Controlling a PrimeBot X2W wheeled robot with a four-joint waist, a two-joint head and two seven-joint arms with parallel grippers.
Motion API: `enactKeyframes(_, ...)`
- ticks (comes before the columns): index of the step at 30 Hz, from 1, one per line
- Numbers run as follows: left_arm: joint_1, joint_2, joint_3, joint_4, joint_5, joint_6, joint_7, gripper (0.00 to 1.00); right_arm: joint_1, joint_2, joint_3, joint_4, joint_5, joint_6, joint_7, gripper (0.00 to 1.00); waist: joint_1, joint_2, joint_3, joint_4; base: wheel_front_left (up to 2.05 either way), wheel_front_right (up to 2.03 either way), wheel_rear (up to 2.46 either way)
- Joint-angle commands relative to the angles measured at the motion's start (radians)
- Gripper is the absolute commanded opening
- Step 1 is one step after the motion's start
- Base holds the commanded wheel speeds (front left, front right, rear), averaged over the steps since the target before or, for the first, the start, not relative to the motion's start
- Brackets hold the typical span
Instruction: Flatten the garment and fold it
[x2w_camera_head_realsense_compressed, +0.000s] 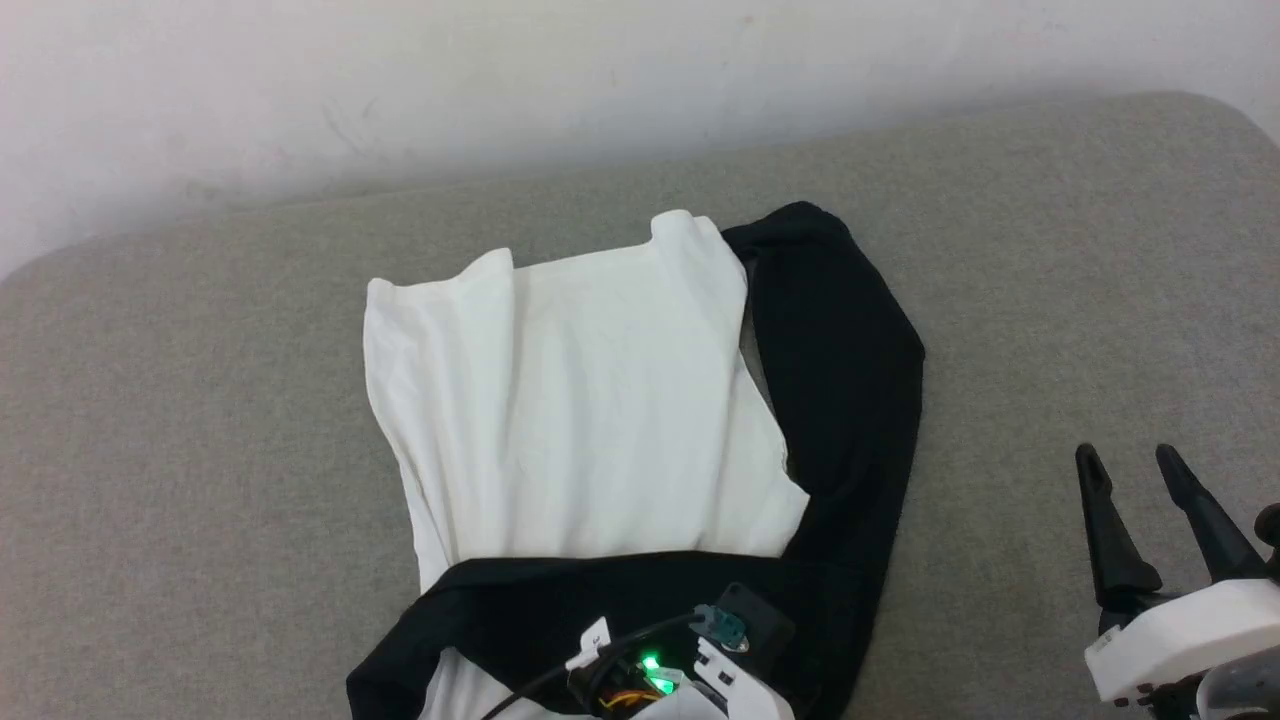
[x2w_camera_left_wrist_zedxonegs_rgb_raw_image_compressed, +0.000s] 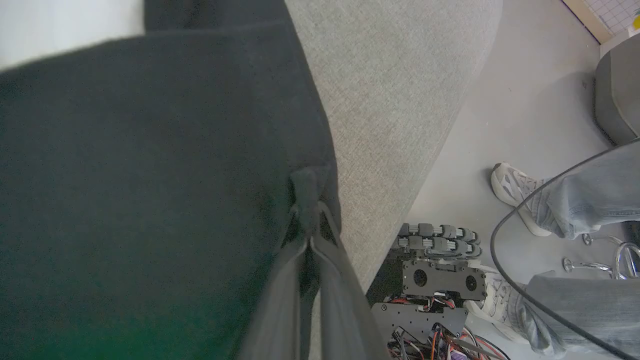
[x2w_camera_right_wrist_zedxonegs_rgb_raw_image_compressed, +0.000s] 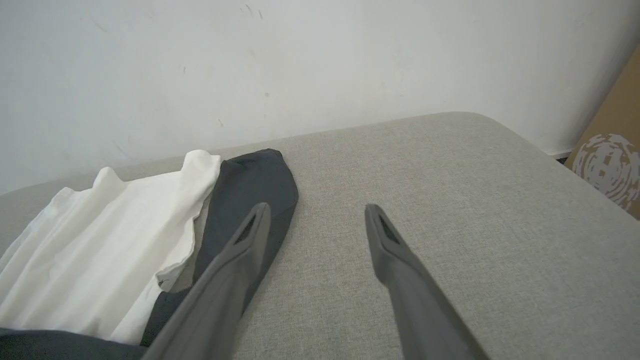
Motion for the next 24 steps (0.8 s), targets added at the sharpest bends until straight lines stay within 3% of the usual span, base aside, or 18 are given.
enactKeyframes(1,0.007,-0.009,0.003,0.014,0.003,0.000,-0.029,1.00,-0.010,0.000,-0.003,0.006,0.007,-0.002,-0.007,1.00,0.0000,0.0000,0.000,0.000,0.00,0.00,0.00)
enactKeyframes(10,-0.022,-0.025,0.063,-0.089,0.025,-0.010,-0.323,1.00,0.005,0.000,-0.012,0.028,0.000,-0.002,-0.001,1.00,0.0000,0.0000,-0.045,0.077,0.00,0.00,0.00)
enactKeyframes(17,-0.008,0.035,0.232,-0.170,0.039,0.100,-0.532,1.00,0.000,0.000,-0.029,0.045,-0.013,-0.002,0.013,1.00,0.0000,0.0000,-0.070,0.146,0.00,0.00,0.00)
enactKeyframes(24,0.049,0.129,0.455,-0.161,0.022,0.220,-0.600,1.00,0.002,0.000,-0.034,0.064,-0.016,-0.002,0.027,1.00,0.0000,0.0000,-0.081,0.188,0.00,0.00,0.00)
